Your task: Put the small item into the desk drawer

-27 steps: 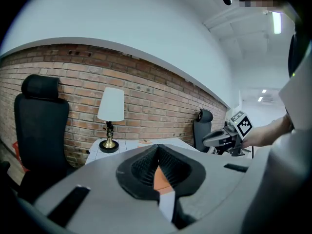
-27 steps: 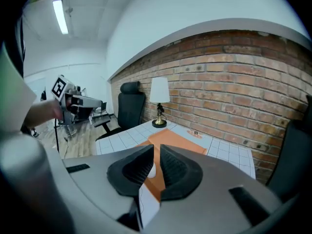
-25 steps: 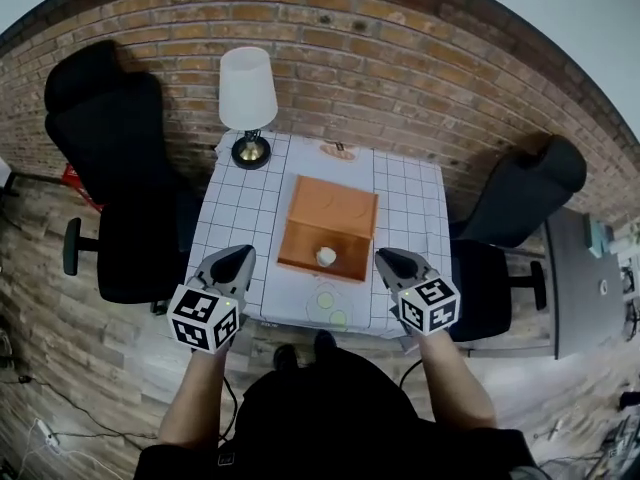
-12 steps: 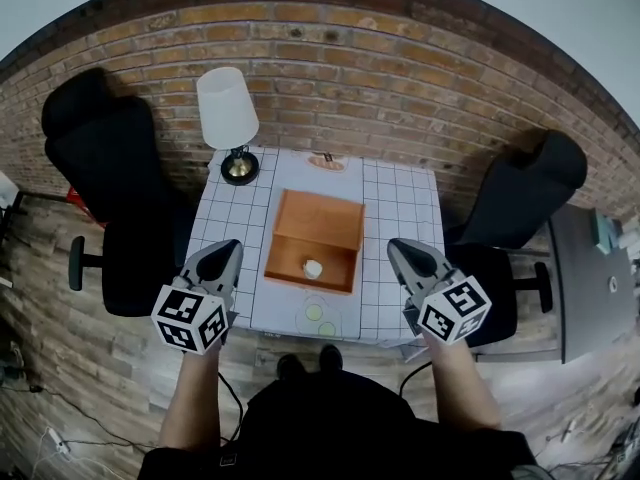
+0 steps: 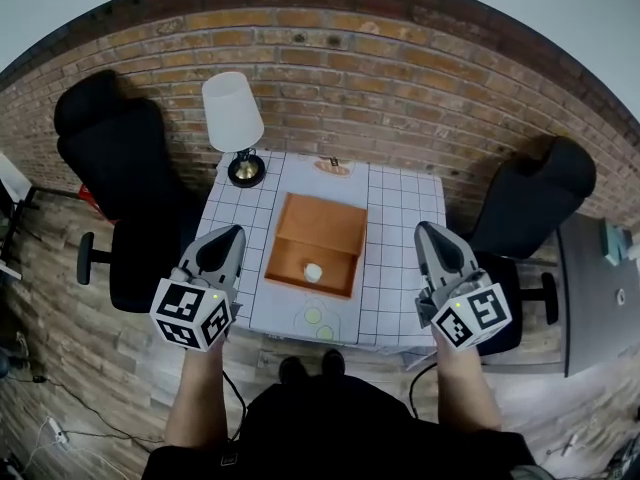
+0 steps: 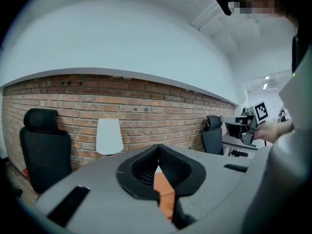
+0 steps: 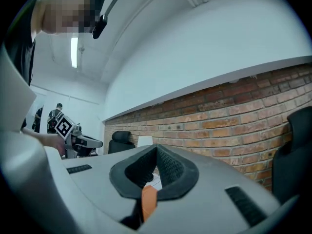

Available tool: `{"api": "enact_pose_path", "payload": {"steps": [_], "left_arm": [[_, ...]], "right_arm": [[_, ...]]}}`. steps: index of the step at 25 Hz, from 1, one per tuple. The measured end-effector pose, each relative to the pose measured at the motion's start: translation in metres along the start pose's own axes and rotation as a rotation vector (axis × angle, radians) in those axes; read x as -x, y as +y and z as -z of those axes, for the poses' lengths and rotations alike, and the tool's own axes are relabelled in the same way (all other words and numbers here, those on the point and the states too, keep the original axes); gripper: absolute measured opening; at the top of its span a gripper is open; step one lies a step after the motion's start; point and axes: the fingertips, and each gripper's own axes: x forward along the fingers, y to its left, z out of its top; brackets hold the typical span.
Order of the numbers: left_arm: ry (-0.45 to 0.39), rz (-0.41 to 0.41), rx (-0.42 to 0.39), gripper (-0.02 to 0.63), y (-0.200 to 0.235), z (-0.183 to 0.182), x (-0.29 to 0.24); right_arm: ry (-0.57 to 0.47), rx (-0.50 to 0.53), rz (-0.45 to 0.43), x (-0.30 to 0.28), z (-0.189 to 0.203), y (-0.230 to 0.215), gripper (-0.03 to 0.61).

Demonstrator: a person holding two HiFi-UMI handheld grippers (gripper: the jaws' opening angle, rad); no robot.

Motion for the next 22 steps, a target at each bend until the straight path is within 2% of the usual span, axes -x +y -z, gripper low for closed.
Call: {"api": "enact_pose_path", "payload": {"steps": [9, 22], "left_arm": [[0.019, 0.001, -0.013, 0.009, -0.010, 0.005, -0.001], [0.029, -0.009, 0.004, 0.009, 0.002, 0.016, 0.005]], "right_arm": [[0.007, -0.019, -0.041, -0.001, 0.009, 0.013, 0.003], [0.029, -0.009, -0.041, -0.011, 0.014, 0.022, 0.003]]}}
